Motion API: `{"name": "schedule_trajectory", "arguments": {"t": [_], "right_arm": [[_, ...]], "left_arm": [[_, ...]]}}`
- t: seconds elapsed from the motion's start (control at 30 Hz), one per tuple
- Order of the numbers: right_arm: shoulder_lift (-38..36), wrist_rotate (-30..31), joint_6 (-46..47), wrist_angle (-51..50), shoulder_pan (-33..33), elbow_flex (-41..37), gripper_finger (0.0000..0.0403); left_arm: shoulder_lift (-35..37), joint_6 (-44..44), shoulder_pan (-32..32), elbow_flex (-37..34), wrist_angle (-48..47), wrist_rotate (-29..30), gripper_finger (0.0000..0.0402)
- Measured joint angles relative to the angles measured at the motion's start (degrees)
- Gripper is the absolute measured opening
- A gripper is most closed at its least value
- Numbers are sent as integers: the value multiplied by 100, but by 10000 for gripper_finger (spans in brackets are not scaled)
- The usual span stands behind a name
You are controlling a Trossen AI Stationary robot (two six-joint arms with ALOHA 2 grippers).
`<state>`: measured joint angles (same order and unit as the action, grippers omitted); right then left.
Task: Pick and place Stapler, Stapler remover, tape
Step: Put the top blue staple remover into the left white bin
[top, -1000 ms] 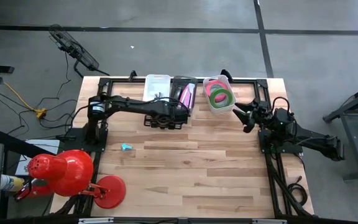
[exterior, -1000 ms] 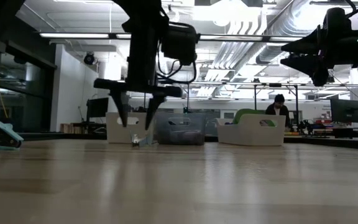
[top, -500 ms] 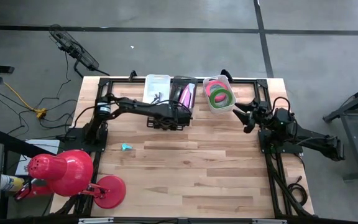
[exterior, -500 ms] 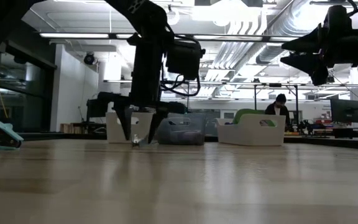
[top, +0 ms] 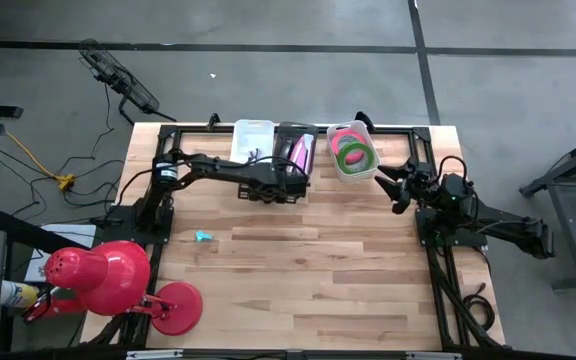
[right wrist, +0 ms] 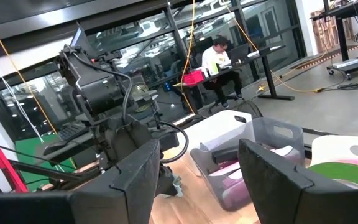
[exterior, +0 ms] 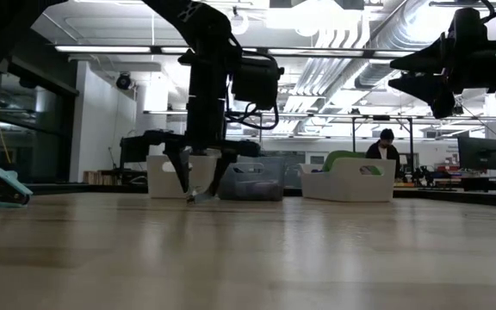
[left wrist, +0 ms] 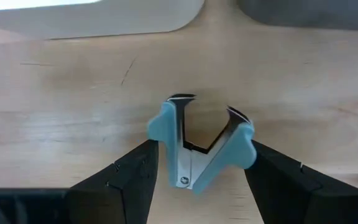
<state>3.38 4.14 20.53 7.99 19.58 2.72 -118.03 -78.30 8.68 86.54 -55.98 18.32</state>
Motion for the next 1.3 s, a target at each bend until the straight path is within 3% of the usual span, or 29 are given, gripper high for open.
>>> {"name": "schedule_trajectory", "arguments": {"t": [0.17, 0.57, 1.0, 1.3], "right_arm": [[0, 5, -2, 0, 0, 0, 209], [0, 150, -2, 0, 0, 0, 209], [0, 262, -4, 2, 0, 0, 209], [0, 260, -4, 4, 0, 0, 209]], "left_arm": [[-1, 177, 31, 0, -5, -19, 199], [-154, 671, 33, 20, 13, -298, 76], [-162, 1780, 31, 333, -485, -1113, 75], [-169, 2439, 192, 1364, -1403, -1099, 77]]}}
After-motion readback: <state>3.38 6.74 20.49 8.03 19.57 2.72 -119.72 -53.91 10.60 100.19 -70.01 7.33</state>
